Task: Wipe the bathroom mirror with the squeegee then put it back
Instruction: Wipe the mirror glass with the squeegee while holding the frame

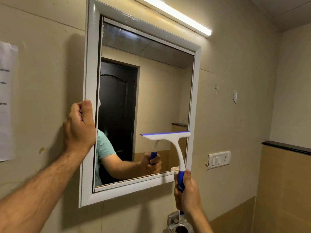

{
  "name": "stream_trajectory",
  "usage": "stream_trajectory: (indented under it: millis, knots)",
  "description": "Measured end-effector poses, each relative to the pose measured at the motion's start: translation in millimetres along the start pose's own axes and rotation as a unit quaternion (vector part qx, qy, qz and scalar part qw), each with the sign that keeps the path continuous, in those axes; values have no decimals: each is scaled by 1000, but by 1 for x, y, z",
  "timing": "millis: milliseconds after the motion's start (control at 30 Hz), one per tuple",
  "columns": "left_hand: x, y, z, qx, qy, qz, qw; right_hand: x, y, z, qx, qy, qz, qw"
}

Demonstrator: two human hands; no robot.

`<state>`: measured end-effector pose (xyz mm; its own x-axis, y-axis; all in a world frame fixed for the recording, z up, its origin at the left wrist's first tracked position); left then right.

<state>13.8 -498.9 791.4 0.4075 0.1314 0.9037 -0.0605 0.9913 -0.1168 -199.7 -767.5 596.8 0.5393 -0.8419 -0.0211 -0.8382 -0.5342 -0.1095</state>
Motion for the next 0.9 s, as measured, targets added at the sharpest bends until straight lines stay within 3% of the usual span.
stream_trajectory:
  millis: [133, 367, 700, 900]
  knots:
    - [-17, 2, -5, 10, 7, 0, 1000, -4, 10, 24, -10, -18, -4, 1000]
    - [-27, 4, -8, 12, -8, 4, 1000, 1, 3, -36, -37, 54, -7, 998]
    - [-29, 3, -12, 11, -5, 1, 1000, -11, 8, 42, -13, -16, -9, 1000]
    - [-30, 2, -15, 0, 2, -5, 1000, -13, 6, -12, -38, 41, -3, 998]
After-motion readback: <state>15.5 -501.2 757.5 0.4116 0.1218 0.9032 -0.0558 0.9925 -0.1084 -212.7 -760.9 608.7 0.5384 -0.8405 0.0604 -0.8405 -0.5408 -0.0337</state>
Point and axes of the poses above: each hand's wrist, its own x-axis towards the middle knuckle, its own y-axis out of the back of the hand, z = x × y, the point moved 9 cm from there along x, towards the middle knuckle, and after that the axes turned 15 degrees about -y, right-handed, at the moved point
